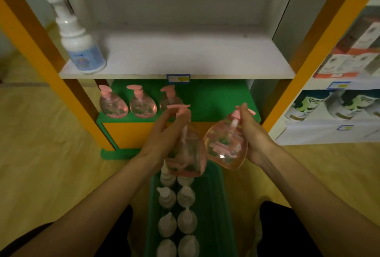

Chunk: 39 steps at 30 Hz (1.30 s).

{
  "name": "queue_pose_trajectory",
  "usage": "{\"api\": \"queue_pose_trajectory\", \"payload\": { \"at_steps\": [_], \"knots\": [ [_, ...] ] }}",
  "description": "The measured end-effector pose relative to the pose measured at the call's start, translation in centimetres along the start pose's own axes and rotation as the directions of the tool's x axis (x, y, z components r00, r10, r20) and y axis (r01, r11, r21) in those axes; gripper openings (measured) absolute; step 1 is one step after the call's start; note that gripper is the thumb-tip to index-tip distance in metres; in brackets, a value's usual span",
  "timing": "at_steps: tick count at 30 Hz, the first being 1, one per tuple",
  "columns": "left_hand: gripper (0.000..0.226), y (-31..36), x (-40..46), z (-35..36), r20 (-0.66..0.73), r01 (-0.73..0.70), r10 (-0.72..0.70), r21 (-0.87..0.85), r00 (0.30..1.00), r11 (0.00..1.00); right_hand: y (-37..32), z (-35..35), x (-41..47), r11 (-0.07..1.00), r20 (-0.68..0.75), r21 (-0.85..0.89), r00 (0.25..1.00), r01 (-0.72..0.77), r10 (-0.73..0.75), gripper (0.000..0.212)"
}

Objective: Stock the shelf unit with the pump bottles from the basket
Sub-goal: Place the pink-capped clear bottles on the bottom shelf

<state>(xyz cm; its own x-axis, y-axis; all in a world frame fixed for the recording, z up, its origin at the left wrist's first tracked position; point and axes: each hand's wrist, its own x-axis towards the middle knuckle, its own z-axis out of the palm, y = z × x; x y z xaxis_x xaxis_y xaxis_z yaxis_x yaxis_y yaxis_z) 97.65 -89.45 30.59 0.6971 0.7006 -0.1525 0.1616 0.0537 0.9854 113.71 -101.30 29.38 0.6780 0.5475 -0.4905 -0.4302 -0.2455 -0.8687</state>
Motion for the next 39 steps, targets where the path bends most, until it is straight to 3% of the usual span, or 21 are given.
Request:
{"api": "queue_pose_trajectory", "payload": {
  "at_steps": [3,7,12,16,20,24,28,32,36,39],
  "knots": [
    [0.010,-0.2,0.2,-0.2,-0.039,0.055,-0.055,0.009,0.998,0.998,0.3,-0.2,0.3,0.992,0.019,-0.016,0.992,-0.127,0.128,0.054],
    [0.038,0.2,0.0,0.0,-0.028,0.297,-0.300,-0.071,0.954,0.952,1.1,-0.8,-0.1,0.968,0.116,-0.049,0.961,-0.247,0.251,0.060],
    [0.044,-0.3,0.2,-0.8,-0.082,0.378,-0.383,-0.068,0.920,0.923,1.7,-1.7,-0.8,0.934,0.185,-0.208,0.926,-0.290,0.328,0.038],
    [0.043,-1.0,0.7,-1.5,-0.133,0.385,-0.389,-0.050,0.912,0.921,2.1,-1.3,-0.7,0.954,0.203,-0.188,0.941,-0.234,0.271,0.038],
    [0.041,-1.4,1.0,-1.9,-0.159,0.358,-0.365,-0.071,0.917,0.931,3.0,0.0,0.1,0.969,0.101,0.080,0.969,-0.234,0.225,0.046],
    [0.038,-1.2,1.3,-2.0,-0.171,0.363,-0.370,-0.074,0.913,0.929,2.9,1.1,1.1,0.933,0.127,0.256,0.965,-0.254,0.228,0.054],
    [0.040,-1.2,2.0,-2.5,-0.204,0.319,-0.324,-0.056,0.924,0.946,2.3,2.4,2.1,0.965,0.128,0.154,0.973,-0.210,0.192,0.038],
    [0.045,-2.2,2.7,-2.7,-0.246,0.287,-0.289,-0.043,0.925,0.957,1.5,3.0,5.7,0.998,-0.068,-0.028,0.996,0.048,-0.050,0.034],
    [0.048,-3.2,3.3,-2.3,-0.266,0.294,-0.288,-0.020,0.920,0.956,1.2,3.4,9.6,0.987,-0.158,-0.073,0.976,0.140,-0.150,0.058],
    [0.047,-3.5,3.8,-2.1,-0.288,0.284,-0.274,-0.008,0.918,0.959,1.2,4.0,11.6,0.980,-0.128,-0.073,0.973,0.184,-0.192,0.062]
  ]
}}
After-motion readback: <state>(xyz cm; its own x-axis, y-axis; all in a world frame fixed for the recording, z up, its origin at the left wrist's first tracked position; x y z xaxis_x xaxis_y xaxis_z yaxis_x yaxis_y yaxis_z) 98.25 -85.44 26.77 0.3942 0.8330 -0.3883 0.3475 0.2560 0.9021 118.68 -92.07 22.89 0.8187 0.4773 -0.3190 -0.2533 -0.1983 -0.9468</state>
